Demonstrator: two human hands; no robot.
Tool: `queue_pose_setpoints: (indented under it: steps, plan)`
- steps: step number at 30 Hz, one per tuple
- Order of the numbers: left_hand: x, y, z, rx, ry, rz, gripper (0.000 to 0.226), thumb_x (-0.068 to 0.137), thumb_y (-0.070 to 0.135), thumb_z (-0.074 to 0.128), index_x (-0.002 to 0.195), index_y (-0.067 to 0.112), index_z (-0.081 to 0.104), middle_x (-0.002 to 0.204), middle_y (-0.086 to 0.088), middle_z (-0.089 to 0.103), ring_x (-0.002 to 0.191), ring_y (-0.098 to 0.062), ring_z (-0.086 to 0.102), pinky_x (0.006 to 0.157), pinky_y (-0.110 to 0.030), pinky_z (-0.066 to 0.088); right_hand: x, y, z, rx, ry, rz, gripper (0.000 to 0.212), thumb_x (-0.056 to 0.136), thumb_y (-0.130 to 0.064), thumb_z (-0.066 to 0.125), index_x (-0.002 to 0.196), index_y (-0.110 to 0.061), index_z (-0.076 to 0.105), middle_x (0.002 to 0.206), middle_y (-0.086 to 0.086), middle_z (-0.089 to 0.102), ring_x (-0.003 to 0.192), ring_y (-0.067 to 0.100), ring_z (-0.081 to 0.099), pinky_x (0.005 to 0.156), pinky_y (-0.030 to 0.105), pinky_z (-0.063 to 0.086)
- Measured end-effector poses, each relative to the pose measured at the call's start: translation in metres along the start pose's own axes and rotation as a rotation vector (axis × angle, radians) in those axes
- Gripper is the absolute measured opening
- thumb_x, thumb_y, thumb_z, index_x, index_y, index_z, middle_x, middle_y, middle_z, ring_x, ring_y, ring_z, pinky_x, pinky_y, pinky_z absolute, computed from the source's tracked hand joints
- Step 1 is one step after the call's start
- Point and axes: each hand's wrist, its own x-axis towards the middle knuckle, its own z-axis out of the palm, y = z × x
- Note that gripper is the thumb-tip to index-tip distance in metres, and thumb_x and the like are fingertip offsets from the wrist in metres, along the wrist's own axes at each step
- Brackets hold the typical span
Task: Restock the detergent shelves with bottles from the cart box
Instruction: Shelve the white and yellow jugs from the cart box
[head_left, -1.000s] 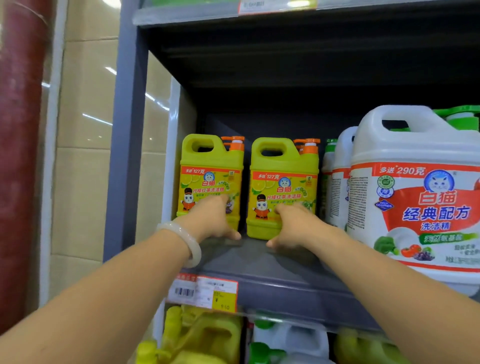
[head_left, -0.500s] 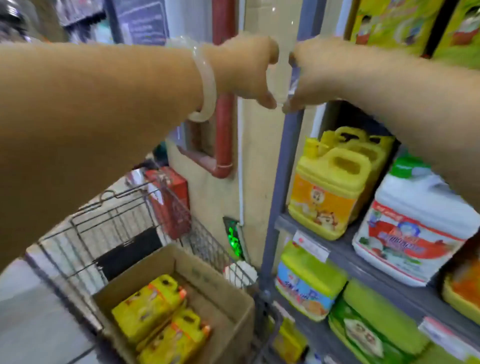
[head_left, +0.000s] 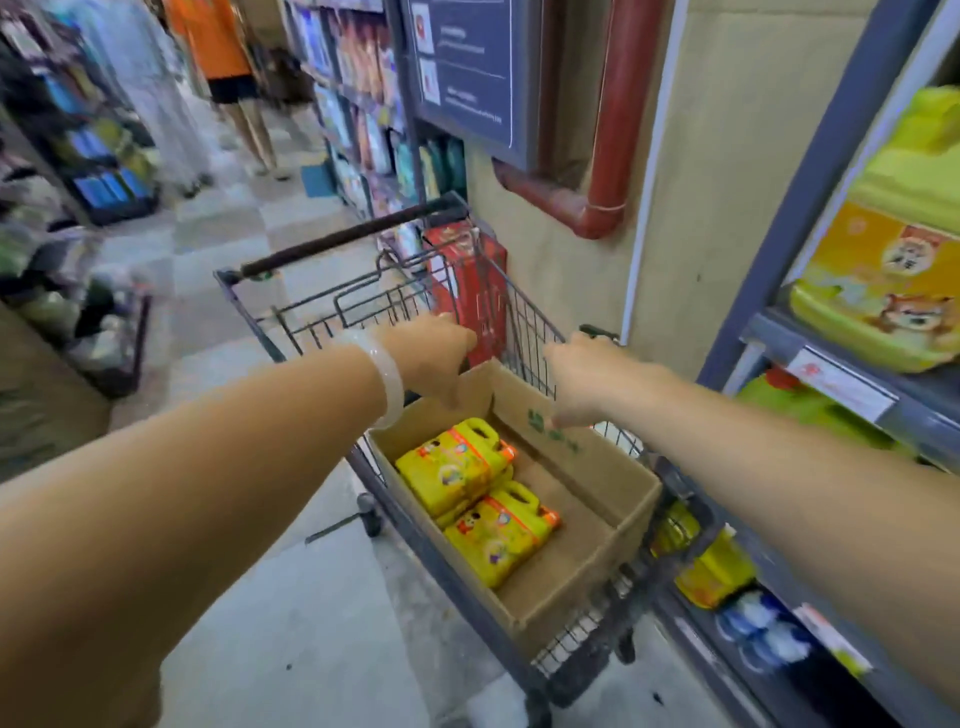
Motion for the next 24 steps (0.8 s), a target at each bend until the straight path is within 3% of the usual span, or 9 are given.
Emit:
queue_pose_setpoints:
  steps: [3,6,9,12,15,20,24]
  plan:
    - [0.026,-0.016,0.035,0.003,-0.072,0.022,0.073,0.077,0.043,0.073,0.137,0.016,0.042,0.131,-0.008,0.049,0.120,-0.028,0.046,0.097,-0.038,0.043,0.031,-0.004,0.019,-0.016,-0.035,0.008,0.067,0.080,-0.037,0.071,0.132,-0.009,0.041,0.135,0.016,0.042,0.127,0.037,0.041,0.101,0.043,0.039]
    - [0.068,-0.039,0.073,-0.042,-0.137,0.058,0.073,0.075,0.047,0.073,0.136,0.017,0.045,0.129,-0.009,0.049,0.117,-0.029,0.048,0.096,-0.041,0.046,0.073,-0.012,0.051,0.033,-0.121,0.051,0.057,0.083,-0.029,0.068,0.131,-0.011,0.045,0.132,0.014,0.045,0.125,0.034,0.044,0.099,0.041,0.041]
    - [0.118,-0.063,0.121,-0.096,-0.253,0.148,0.056,0.081,0.042,0.068,0.127,0.014,0.052,0.124,-0.009,0.056,0.114,-0.029,0.053,0.094,-0.038,0.045,0.123,-0.021,0.088,0.148,-0.204,0.108,0.052,0.084,-0.028,0.066,0.128,-0.011,0.046,0.134,0.013,0.043,0.126,0.033,0.043,0.099,0.039,0.040]
    - [0.164,-0.088,0.178,-0.149,-0.356,0.174,0.058,0.081,0.042,0.066,0.129,0.015,0.048,0.127,-0.009,0.055,0.120,-0.029,0.052,0.096,-0.035,0.043,0.173,-0.042,0.136,0.346,-0.324,0.131,0.049,0.091,-0.024,0.059,0.135,-0.010,0.043,0.142,0.010,0.040,0.132,0.028,0.039,0.099,0.026,0.030]
    - [0.202,-0.109,0.225,-0.221,-0.443,0.135,0.068,0.081,0.045,0.066,0.136,0.015,0.041,0.134,-0.010,0.050,0.123,-0.028,0.049,0.099,-0.033,0.040,0.222,-0.058,0.198,0.544,-0.391,0.289,0.058,0.081,-0.032,0.069,0.132,-0.013,0.047,0.133,0.011,0.053,0.124,0.027,0.051,0.095,0.030,0.041]
    - [0.260,-0.128,0.284,-0.386,-0.544,0.016,0.070,0.083,0.043,0.066,0.137,0.009,0.038,0.137,-0.011,0.047,0.125,-0.026,0.047,0.100,-0.031,0.039,0.267,-0.075,0.278,0.919,-0.425,0.529,0.072,0.084,-0.031,0.067,0.141,-0.011,0.028,0.141,0.009,0.044,0.130,0.027,0.043,0.101,0.029,0.037]
    - [0.286,-0.121,0.319,-0.560,-0.641,-0.021,0.077,0.088,0.041,0.062,0.147,0.011,0.023,0.150,-0.009,0.035,0.137,-0.025,0.036,0.108,-0.028,0.028,0.295,-0.080,0.331,1.159,-0.348,0.758,0.069,0.078,-0.037,0.074,0.132,-0.009,0.041,0.134,0.007,0.052,0.123,0.027,0.050,0.099,0.032,0.042]
